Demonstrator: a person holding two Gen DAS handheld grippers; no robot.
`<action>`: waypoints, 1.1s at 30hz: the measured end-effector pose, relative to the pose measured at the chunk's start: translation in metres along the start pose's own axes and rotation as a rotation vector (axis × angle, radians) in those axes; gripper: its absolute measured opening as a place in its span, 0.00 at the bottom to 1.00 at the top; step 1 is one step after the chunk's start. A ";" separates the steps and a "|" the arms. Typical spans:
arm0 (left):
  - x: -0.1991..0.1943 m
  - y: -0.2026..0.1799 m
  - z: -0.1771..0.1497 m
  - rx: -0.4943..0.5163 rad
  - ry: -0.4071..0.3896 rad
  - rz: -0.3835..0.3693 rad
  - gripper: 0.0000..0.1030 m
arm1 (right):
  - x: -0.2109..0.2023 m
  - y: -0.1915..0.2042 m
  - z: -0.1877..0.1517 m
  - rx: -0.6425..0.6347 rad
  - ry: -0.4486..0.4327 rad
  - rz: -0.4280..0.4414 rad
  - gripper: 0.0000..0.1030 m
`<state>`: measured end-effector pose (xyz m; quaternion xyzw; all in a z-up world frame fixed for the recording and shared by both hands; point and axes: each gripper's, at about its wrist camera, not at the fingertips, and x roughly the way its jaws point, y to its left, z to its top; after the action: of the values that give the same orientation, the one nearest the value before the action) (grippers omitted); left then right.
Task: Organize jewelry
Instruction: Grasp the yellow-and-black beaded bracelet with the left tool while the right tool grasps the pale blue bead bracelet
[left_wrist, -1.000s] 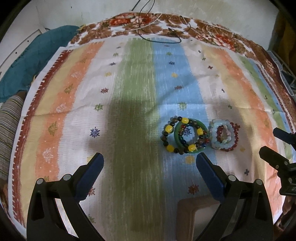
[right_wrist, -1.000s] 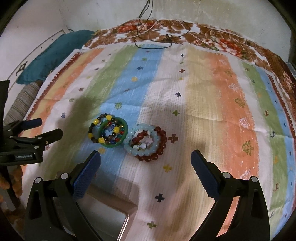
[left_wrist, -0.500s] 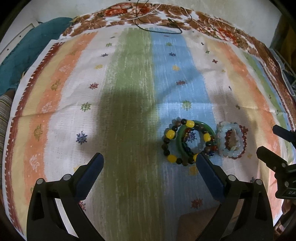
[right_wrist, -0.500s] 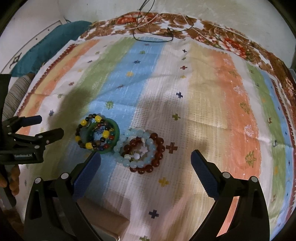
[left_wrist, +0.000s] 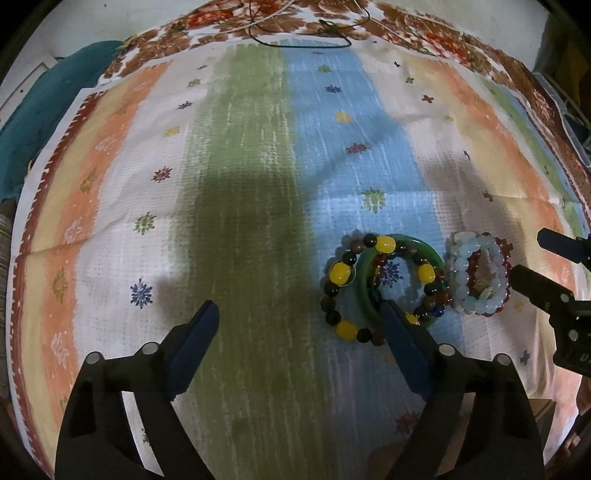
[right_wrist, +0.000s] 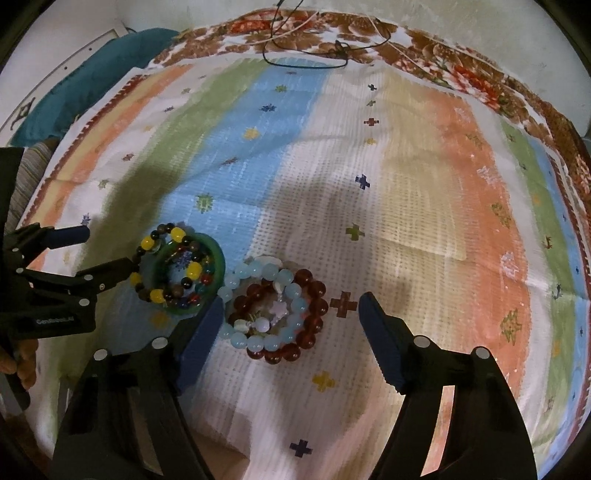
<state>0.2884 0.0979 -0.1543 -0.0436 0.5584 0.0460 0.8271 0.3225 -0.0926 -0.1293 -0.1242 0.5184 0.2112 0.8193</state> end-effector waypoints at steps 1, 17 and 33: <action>0.002 0.000 0.001 0.002 0.002 0.001 0.80 | 0.002 0.000 0.001 0.000 0.002 -0.001 0.72; 0.030 -0.001 0.004 0.029 0.030 0.006 0.55 | 0.031 0.002 0.012 -0.031 0.041 0.003 0.38; 0.029 -0.004 0.003 0.051 0.022 0.024 0.09 | 0.035 0.007 0.009 -0.071 0.045 0.007 0.14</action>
<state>0.3020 0.0949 -0.1799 -0.0164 0.5691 0.0413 0.8211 0.3394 -0.0750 -0.1569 -0.1561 0.5291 0.2295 0.8018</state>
